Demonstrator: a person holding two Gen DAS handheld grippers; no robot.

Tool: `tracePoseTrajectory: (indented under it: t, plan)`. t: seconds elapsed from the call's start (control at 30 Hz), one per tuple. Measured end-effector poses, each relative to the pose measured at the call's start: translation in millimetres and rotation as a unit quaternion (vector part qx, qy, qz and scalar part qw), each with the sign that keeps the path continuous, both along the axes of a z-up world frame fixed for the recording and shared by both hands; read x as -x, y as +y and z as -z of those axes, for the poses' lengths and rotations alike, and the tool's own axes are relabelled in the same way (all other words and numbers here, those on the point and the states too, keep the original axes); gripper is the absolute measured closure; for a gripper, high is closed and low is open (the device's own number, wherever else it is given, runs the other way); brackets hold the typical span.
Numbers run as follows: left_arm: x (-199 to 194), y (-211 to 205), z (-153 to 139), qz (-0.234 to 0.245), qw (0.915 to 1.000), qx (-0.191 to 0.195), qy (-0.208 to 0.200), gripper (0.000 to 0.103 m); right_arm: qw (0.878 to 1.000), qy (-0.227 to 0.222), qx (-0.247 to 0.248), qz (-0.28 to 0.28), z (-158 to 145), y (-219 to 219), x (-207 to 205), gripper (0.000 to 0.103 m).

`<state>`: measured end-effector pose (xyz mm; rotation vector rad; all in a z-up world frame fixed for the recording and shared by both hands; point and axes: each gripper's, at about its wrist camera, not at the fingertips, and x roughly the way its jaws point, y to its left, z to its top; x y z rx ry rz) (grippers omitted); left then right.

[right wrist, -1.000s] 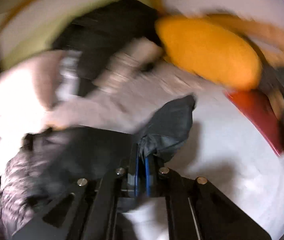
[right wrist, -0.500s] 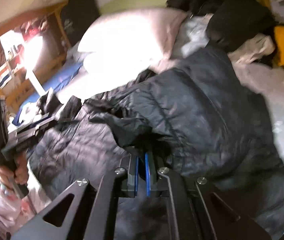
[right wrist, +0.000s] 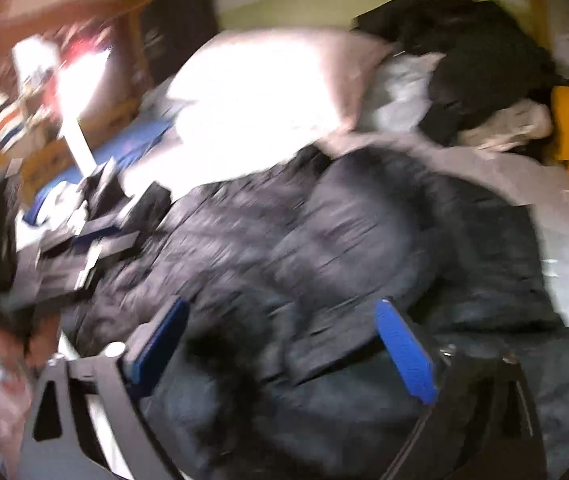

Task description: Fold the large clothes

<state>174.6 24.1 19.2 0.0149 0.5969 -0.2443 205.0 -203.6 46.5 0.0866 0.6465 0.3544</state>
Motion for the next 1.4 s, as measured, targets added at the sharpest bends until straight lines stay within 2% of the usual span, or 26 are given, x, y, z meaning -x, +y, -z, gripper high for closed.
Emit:
tracePoseTrajectory:
  t: [0.13, 0.23, 0.27, 0.33, 0.43, 0.5, 0.63, 0.7, 0.73, 0.8, 0.87, 0.97, 1.03, 1.13, 1.2, 1.3, 1.4]
  plan:
    - [9.8, -29.3, -0.8, 0.051, 0.9986, -0.011, -0.008, 0.024, 0.997, -0.024, -0.005, 0.079, -16.6, -36.0, -9.5, 0.0]
    - [12.0, -48.3, 0.8, 0.054, 0.9983, -0.019, 0.003, 0.02, 0.991, -0.017, -0.025, 0.133, -21.4, -64.3, -18.9, 0.0]
    - [11.3, -55.5, 2.2, 0.039, 0.9988, -0.028, 0.013, 0.02, 0.989, -0.01, -0.038, 0.146, -21.2, -72.1, -21.6, 0.0]
    - [14.9, -68.6, 3.1, 0.026, 0.9987, -0.042, 0.009, 0.02, 0.985, 0.005, -0.059, 0.159, -18.9, -82.1, -25.3, 0.0]
    - [15.9, -86.2, 5.3, 0.043, 0.9974, -0.057, 0.012, 0.02, 0.982, 0.033, -0.082, 0.169, -13.4, -96.3, -31.9, 0.0]
    - [12.0, -92.8, 6.3, 0.042, 0.9976, -0.049, 0.023, 0.02, 0.979, 0.038, -0.086, 0.183, -8.9, -98.7, -33.8, 0.0]
    - [-2.5, -94.4, 14.6, 0.036, 0.997, -0.003, 0.068, 0.02, 0.977, 0.047, -0.077, 0.191, -5.5, -102.7, -35.8, 0.0]
    - [-3.0, -100.1, 20.1, 0.044, 0.997, -0.013, 0.063, 0.02, 0.977, 0.046, -0.072, 0.193, -4.1, -102.1, -36.2, 0.0]
    - [-2.6, -103.4, 22.8, 0.047, 0.9967, -0.028, 0.061, 0.021, 0.978, 0.046, -0.069, 0.194, -3.6, -101.8, -35.8, 0.0]
    - [-1.1, -108.2, 26.2, 0.058, 0.9956, -0.045, 0.059, 0.036, 0.978, 0.046, -0.06, 0.195, -2.1, -101.0, -36.8, 0.0]
    - [-2.7, -108.7, 28.0, 0.062, 0.9947, -0.055, 0.062, 0.064, 0.979, 0.047, -0.054, 0.193, -0.7, -100.2, -37.7, 0.0]
    - [-10.3, -100.0, 27.8, 0.008, 0.9926, -0.11, 0.05, 0.08, 0.98, 0.049, -0.047, 0.189, 0.6, -98.6, -39.8, 0.0]
    - [-16.2, -85.3, 26.1, -0.033, 0.9913, -0.122, 0.037, 0.09, 0.981, 0.051, -0.041, 0.185, 1.1, -97.2, -40.7, 0.0]
    - [-31.5, -56.1, 22.9, -0.078, 0.9886, -0.122, 0.042, 0.093, 0.981, 0.05, -0.031, 0.182, 0.1, -96.6, -40.4, 0.0]
    - [-40.6, -36.3, 20.3, -0.115, 0.9839, -0.131, 0.04, 0.093, 0.981, 0.048, -0.025, 0.188, -0.6, -97.2, -40.2, 0.0]
    - [-53.7, -7.0, 15.5, -0.172, 0.9714, -0.162, 0.023, 0.094, 0.978, 0.051, -0.024, 0.2, 0.8, -100.7, -40.8, 0.0]
    - [-64.7, 18.4, 11.7, -0.213, 0.9553, -0.205, 0.005, 0.094, 0.977, 0.061, -0.029, 0.204, 3.3, -104.6, -43.4, 0.0]
